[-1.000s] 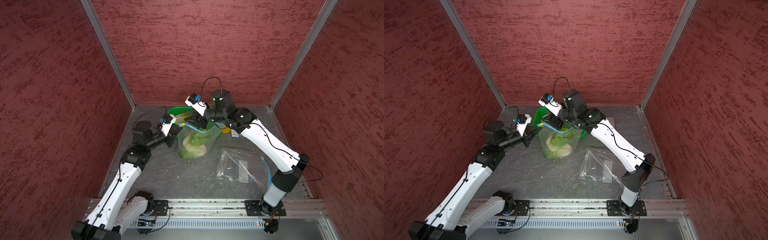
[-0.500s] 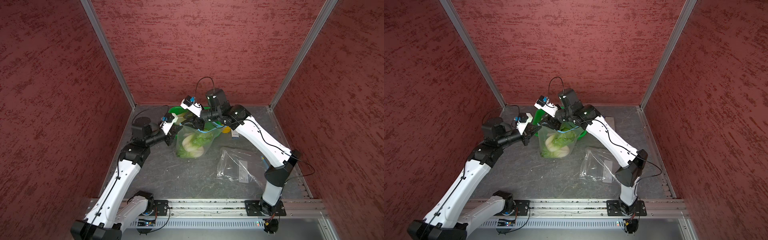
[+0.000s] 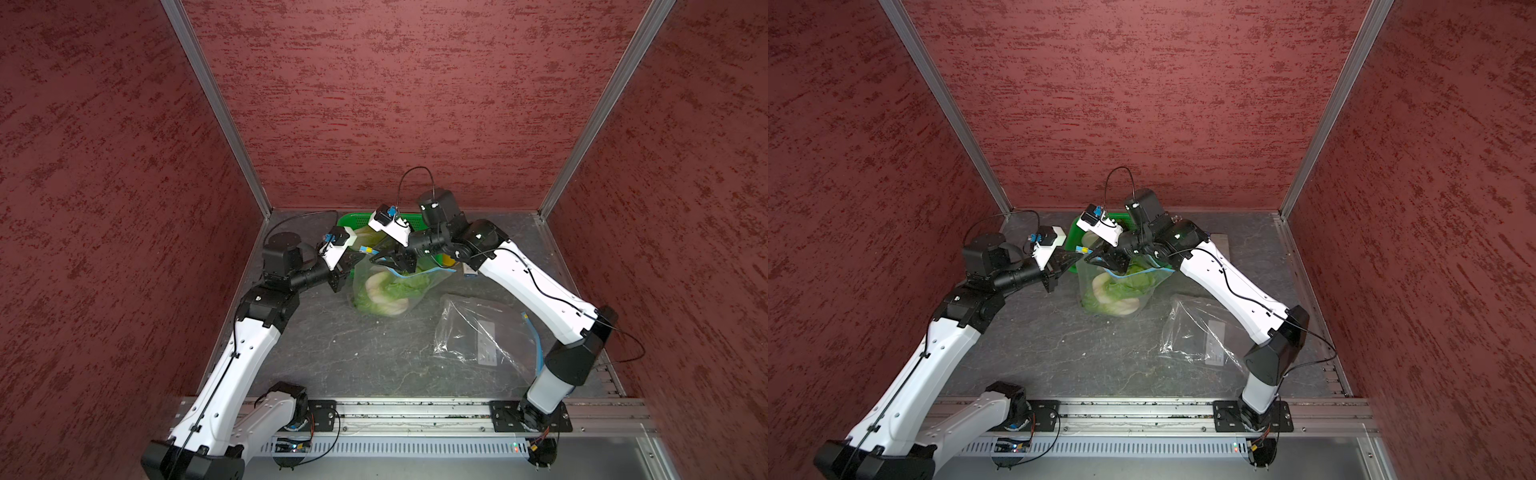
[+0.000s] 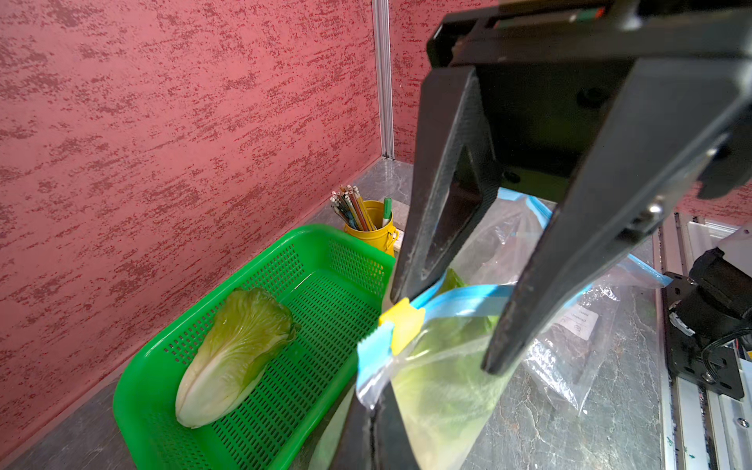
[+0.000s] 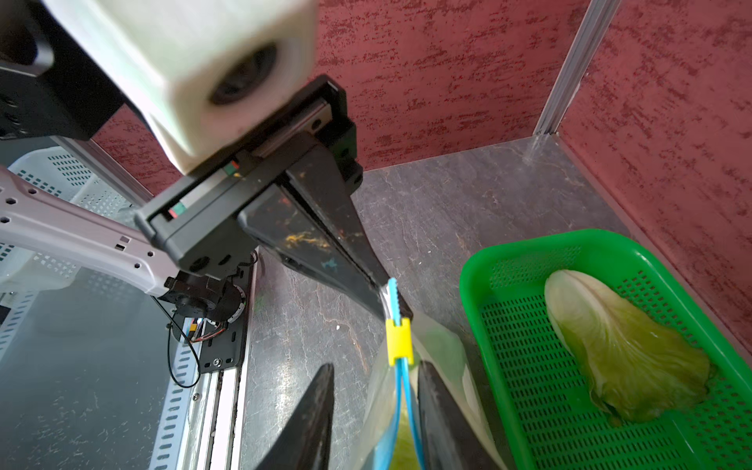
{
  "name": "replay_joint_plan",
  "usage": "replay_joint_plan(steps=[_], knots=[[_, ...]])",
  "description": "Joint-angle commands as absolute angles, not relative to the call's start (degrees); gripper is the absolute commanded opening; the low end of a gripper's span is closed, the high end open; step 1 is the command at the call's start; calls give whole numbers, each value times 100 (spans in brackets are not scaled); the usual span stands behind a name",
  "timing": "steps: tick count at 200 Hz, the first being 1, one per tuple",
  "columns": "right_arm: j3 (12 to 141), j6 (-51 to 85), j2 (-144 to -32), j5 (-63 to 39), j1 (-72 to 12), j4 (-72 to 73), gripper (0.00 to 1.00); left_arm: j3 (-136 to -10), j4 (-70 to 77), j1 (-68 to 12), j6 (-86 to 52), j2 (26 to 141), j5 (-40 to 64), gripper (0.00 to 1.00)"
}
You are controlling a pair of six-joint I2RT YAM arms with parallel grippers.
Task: Put the chinese cabbages into a zipper bag and zip it
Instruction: Zip the zipper on the zipper food storage bag.
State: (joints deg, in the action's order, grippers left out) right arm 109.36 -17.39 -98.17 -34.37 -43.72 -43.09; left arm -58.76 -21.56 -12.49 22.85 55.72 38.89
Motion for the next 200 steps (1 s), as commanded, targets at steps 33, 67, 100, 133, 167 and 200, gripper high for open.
replay_joint_plan(steps=[33, 67, 100, 133, 167, 200], knots=[[11197, -1723, -9900, -3371, -4403, -3996, 34, -6108, -2007, -1240, 2320, 5568, 4048, 0], [11285, -1680, -10002, -3366, -4402, -3924, 32, -6141, -2004, -1246, 2302, 5576, 4058, 0], [11353, -1687, -10078, -3357, -4401, -3849, 30, -6144, -1968, -1257, 2293, 5573, 4071, 0], [11374, -1708, -10167, -3396, -4404, -3802, 26, -6157, -1986, -1257, 2291, 5582, 4058, 0], [11337, -1709, -10142, -3420, -4399, -3781, 20, -6152, -1995, -1257, 2291, 5564, 4035, 0], [11251, -1683, -10009, -3382, -4399, -3658, 15, -6086, -1961, -1248, 2189, 5533, 4040, 0]])
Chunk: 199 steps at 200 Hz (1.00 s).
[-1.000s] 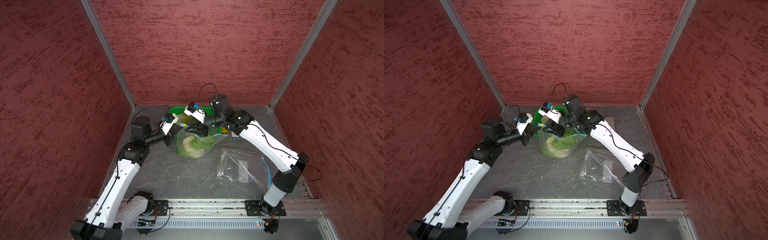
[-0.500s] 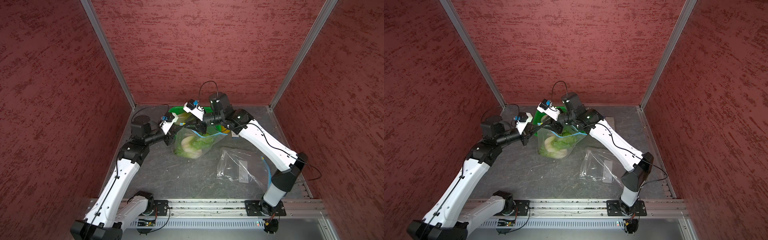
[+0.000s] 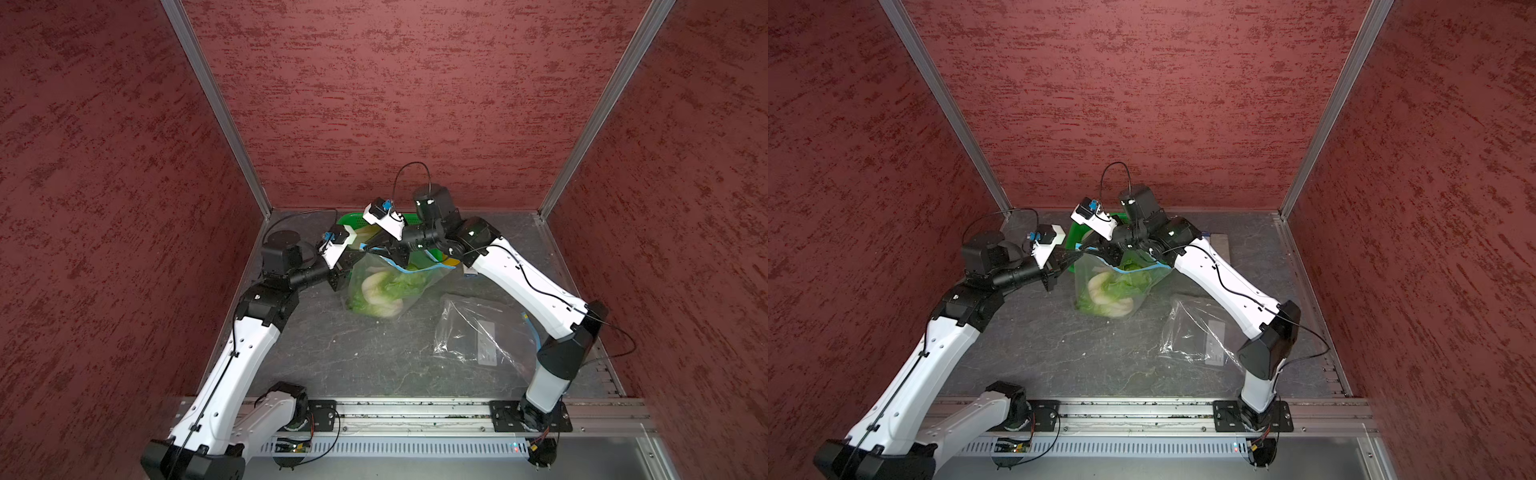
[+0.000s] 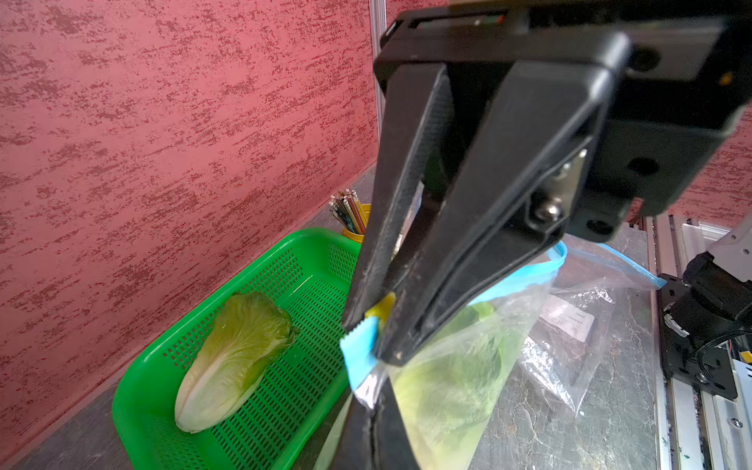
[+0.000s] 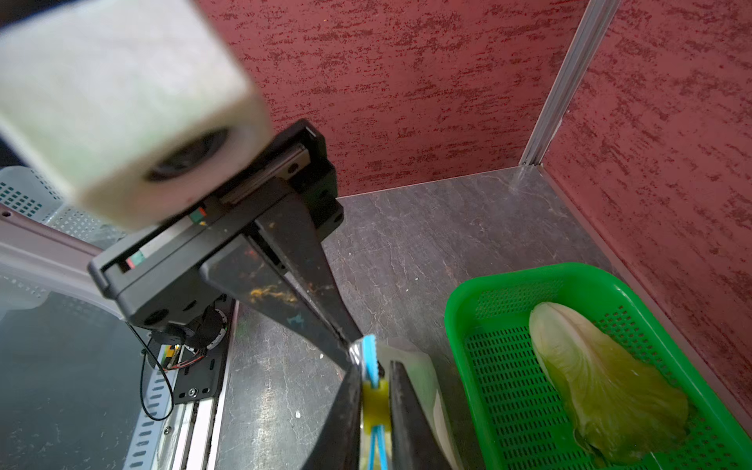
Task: Put the chinese cabbages into a zipper bag and zip it
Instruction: Zip the zipper on the zipper food storage bag.
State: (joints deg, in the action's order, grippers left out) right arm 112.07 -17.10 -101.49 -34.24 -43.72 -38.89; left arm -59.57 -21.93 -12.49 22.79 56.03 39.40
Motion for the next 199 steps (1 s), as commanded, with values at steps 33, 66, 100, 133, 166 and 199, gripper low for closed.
replay_joint_plan(steps=[33, 66, 100, 133, 166, 199], knots=[[11204, -1674, -9941, -3323, -4389, -3594, 10, -5929, -1902, -1239, 2043, 5467, 4087, 0], [11190, -1669, -9904, -3314, -4375, -3538, 7, -5917, -1929, -1113, 1870, 5425, 4282, 1], [11180, -1661, -9861, -3314, -4364, -3489, 6, -5993, -2077, -902, 1751, 5490, 4792, 14], [11180, -1654, -9868, -3339, -4365, -3463, 6, -6202, -2219, -809, 1731, 5649, 5247, 19], [11188, -1651, -9864, -3357, -4368, -3445, 6, -6307, -2141, -802, 1690, 5812, 5345, 20], [11106, -1652, -9804, -3328, -4368, -3384, 7, -6390, -2099, -800, 1646, 5916, 5443, 20]])
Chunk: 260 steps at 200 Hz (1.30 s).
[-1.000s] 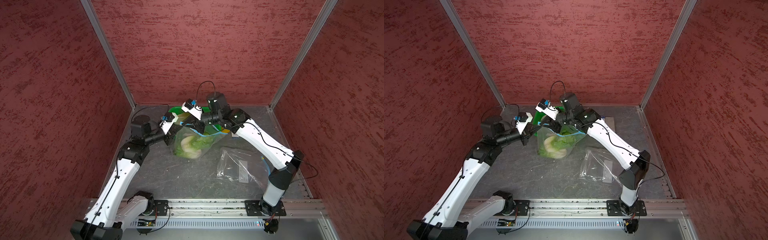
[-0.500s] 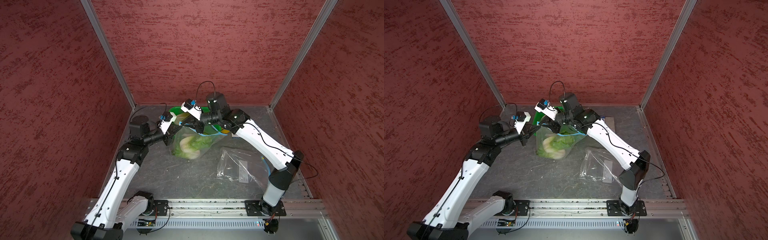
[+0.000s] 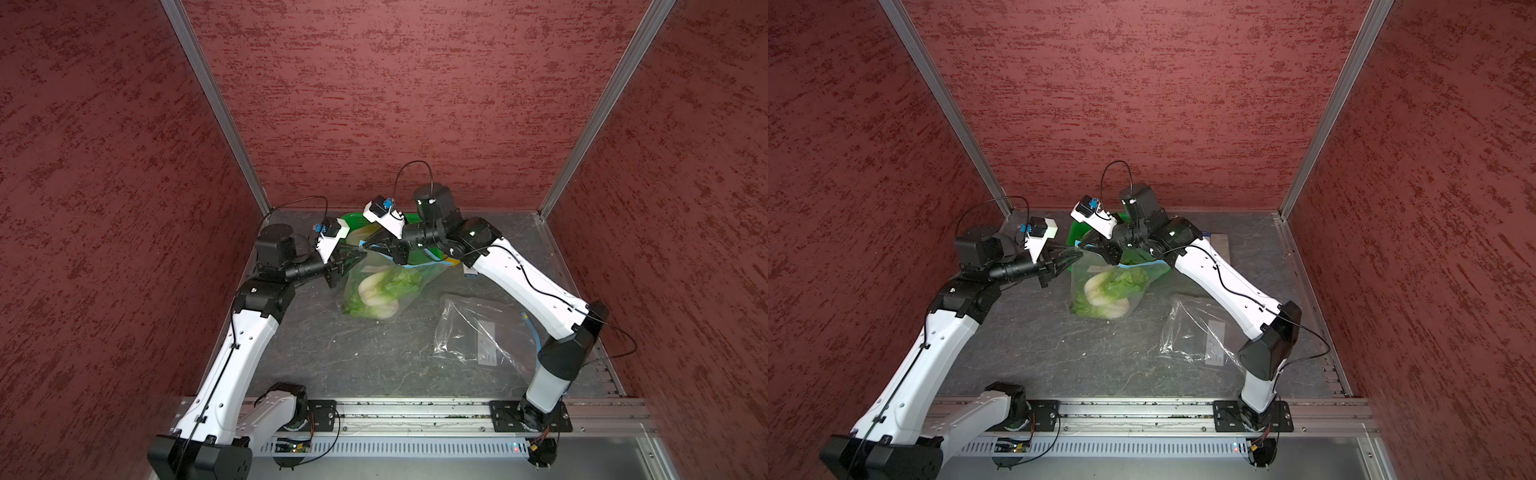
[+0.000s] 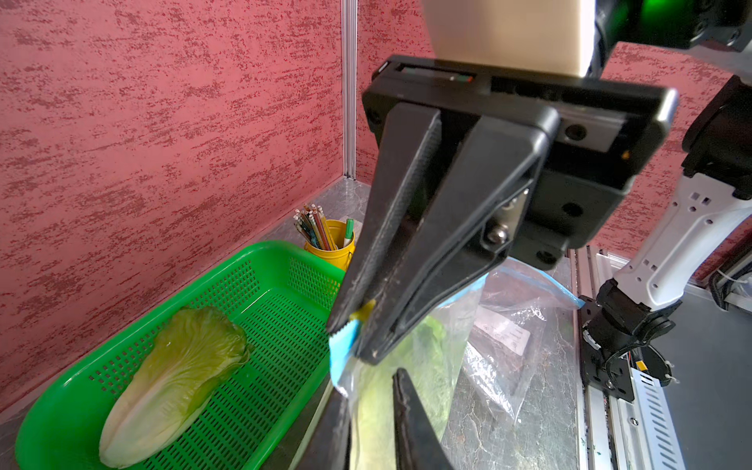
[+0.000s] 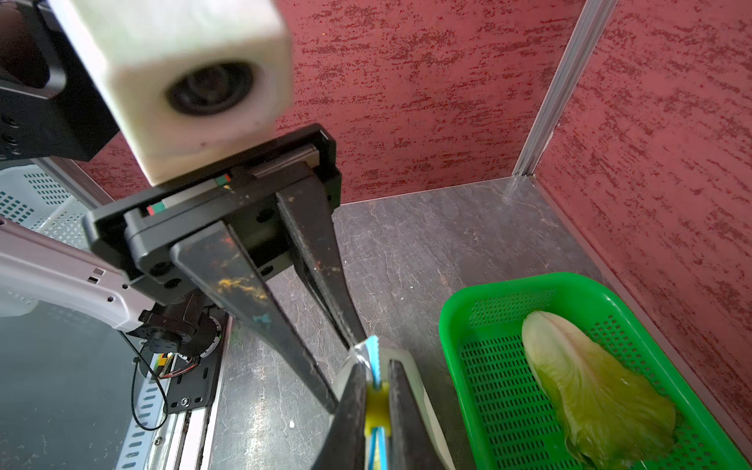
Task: Put the chinese cabbages into a zipper bag and zip it
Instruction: Zip the zipper on the zipper food storage bag.
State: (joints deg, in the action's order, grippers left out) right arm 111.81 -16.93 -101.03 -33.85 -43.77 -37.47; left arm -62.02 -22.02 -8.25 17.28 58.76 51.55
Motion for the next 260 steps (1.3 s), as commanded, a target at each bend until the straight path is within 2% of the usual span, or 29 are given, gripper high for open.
replay_joint_plan(steps=[1, 29, 105, 260], knots=[[11103, -1652, -9802, -3325, -4363, -3380, 7, -6390, -2091, -800, 1641, 5920, 5446, 20], [11042, -1628, -9771, -3313, -4365, -3341, 7, -6405, -1968, -800, 1549, 5949, 5424, 19], [10803, -1548, -9630, -3213, -4351, -3116, 8, -6423, -1856, -824, 1477, 5946, 5176, 0], [9925, -1321, -9075, -2947, -4062, -2848, 14, -6355, -1699, -818, 1327, 5674, 4744, 0]])
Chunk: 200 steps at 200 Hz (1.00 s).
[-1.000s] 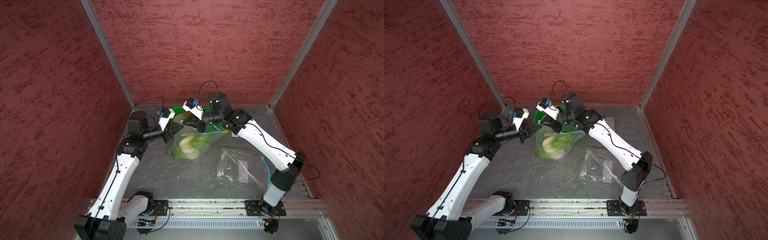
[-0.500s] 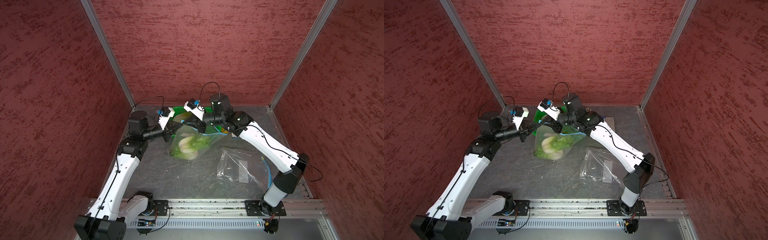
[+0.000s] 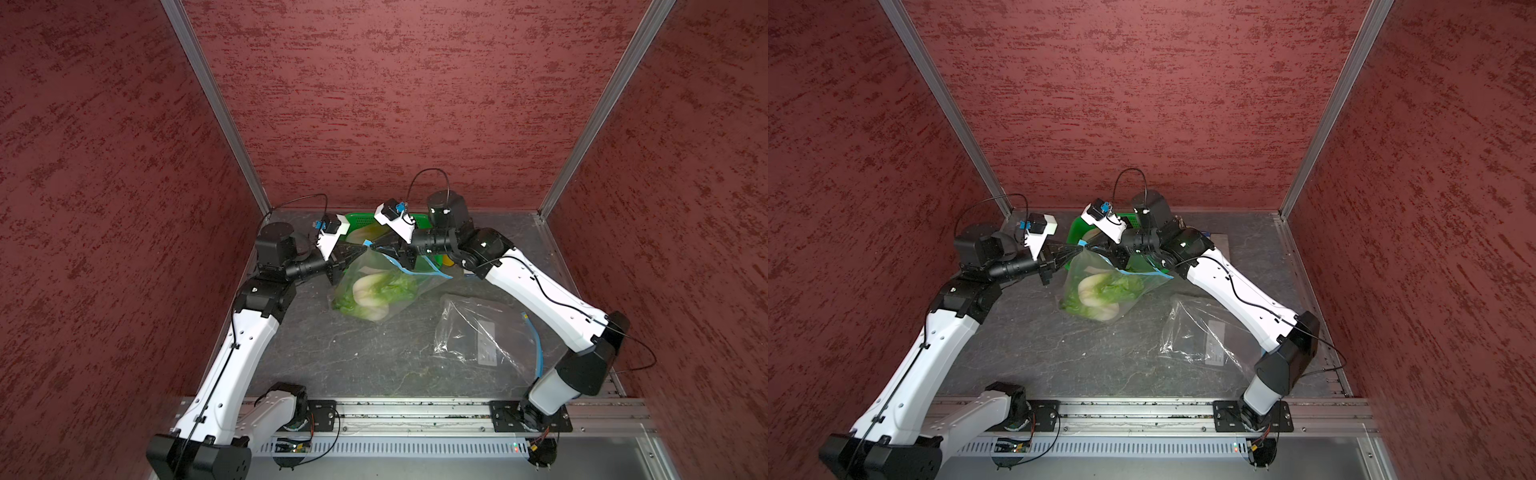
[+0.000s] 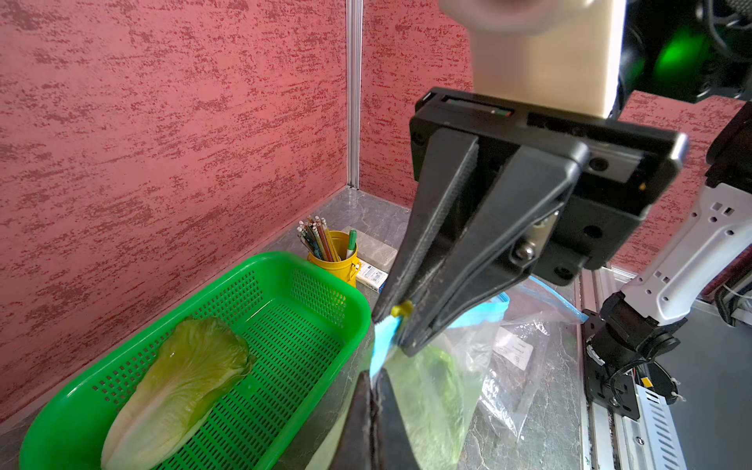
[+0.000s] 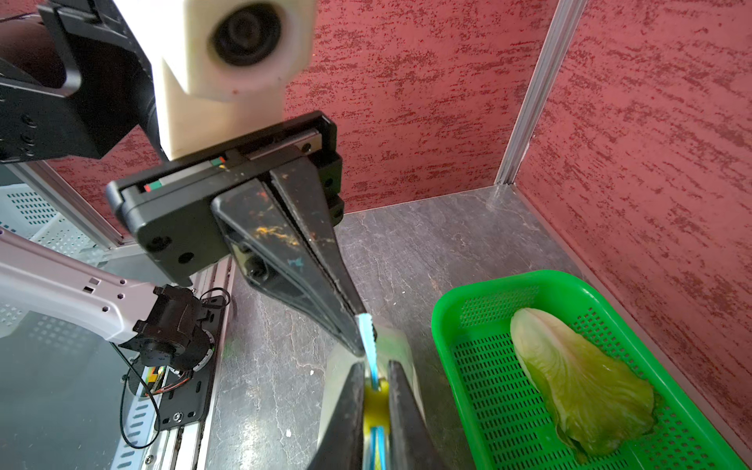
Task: Put the chinese cabbages into a zipper bag and zip it
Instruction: Zip the zipper on the zipper food storage bag.
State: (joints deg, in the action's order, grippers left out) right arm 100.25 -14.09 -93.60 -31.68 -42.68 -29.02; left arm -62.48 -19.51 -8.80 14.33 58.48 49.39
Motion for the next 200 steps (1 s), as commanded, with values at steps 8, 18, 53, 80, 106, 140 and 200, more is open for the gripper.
replay_joint_plan(steps=[8, 18, 53, 80, 106, 140, 200], knots=[[9885, -1304, -9062, -2936, -4031, -2848, 14, -6350, -1701, -818, 1316, 5649, 4691, 0], [9825, -1292, -9021, -2939, -4007, -2835, 14, -6350, -1702, -823, 1301, 5616, 4613, 0], [9603, -1232, -8874, -2940, -3911, -2760, 14, -6352, -1757, -809, 1290, 5496, 4293, 0], [9469, -1218, -8768, -2913, -3843, -2760, 14, -6307, -1775, -791, 1261, 5361, 4046, 0], [9357, -1195, -8653, -2909, -3773, -2760, 15, -6270, -1782, -733, 1205, 5256, 3853, 0], [9192, -1160, -8528, -2877, -3718, -2773, 15, -6260, -1799, -646, 1091, 5202, 3655, 0], [8863, -1082, -8358, -2856, -3668, -2738, 15, -6258, -1820, -498, 955, 5051, 3540, 0]])
